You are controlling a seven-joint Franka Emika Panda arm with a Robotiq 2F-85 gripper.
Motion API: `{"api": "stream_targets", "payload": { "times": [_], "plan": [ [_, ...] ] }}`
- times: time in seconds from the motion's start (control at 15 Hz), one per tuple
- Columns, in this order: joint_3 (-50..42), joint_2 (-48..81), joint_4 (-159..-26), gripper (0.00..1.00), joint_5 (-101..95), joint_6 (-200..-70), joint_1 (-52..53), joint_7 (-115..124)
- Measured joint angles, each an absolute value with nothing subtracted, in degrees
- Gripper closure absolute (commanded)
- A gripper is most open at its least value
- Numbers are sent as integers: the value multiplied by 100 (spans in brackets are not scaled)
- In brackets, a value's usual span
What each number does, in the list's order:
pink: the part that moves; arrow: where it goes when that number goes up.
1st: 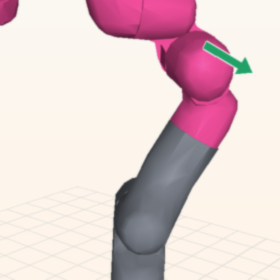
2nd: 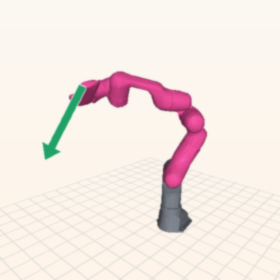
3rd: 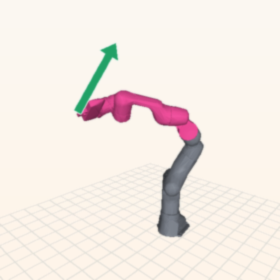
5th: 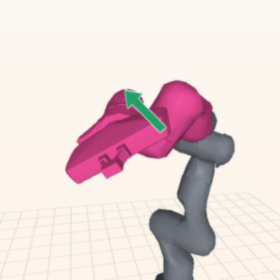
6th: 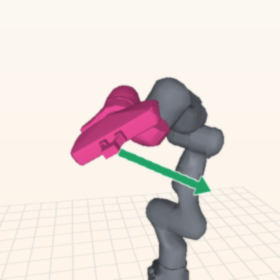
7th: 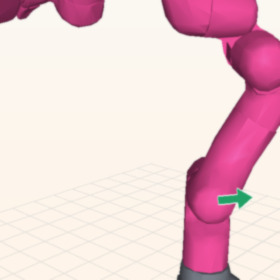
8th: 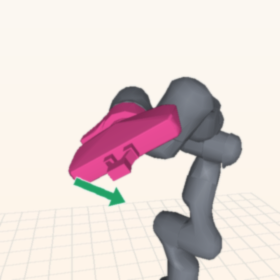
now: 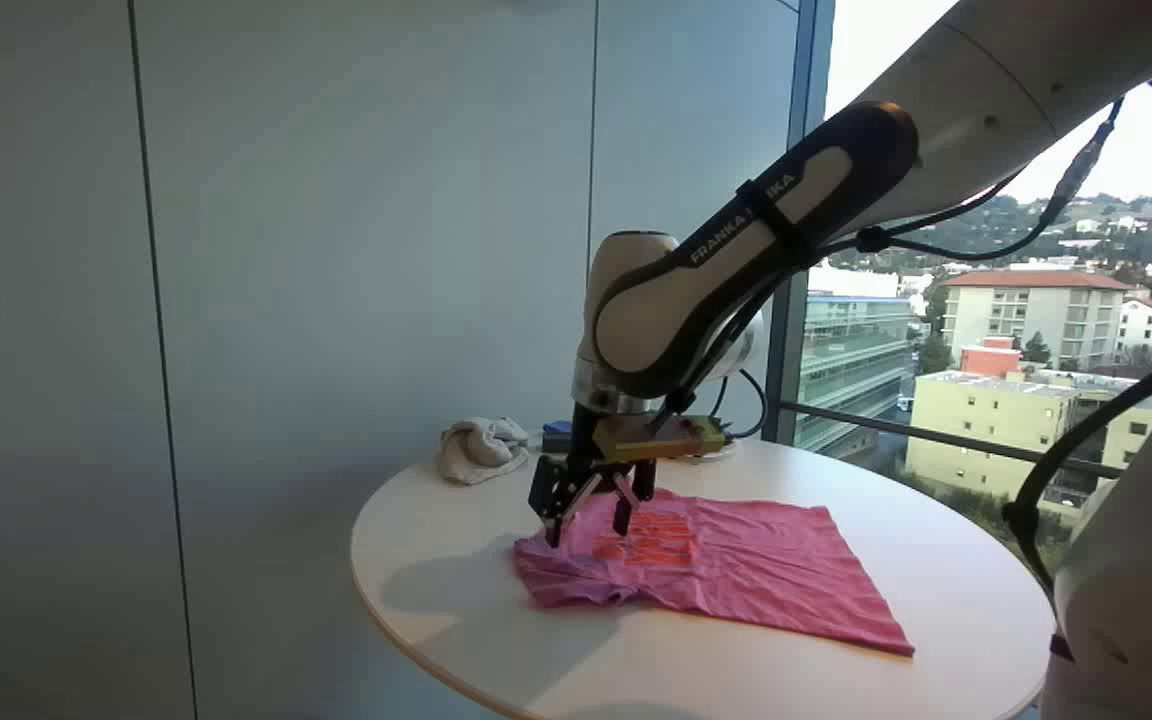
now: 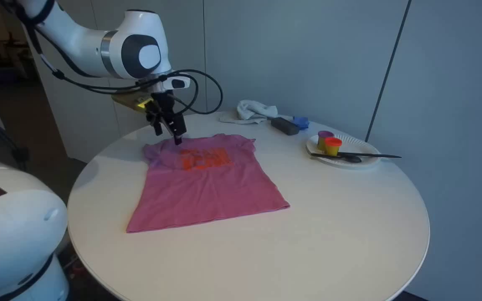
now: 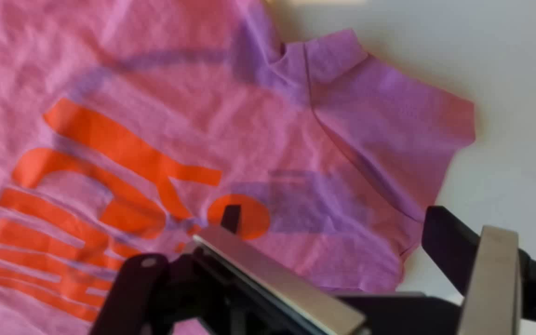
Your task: Fold the pink t-shirt
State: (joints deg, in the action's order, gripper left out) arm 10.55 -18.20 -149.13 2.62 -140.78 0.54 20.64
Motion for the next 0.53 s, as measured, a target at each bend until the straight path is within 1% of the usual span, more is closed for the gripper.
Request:
{"api": "stream_targets", "payload": {
  "times": [0.53],
  "plan": [
    [1053,-1812,-14885,0,232,-14061,58,2041]
  ]
}}
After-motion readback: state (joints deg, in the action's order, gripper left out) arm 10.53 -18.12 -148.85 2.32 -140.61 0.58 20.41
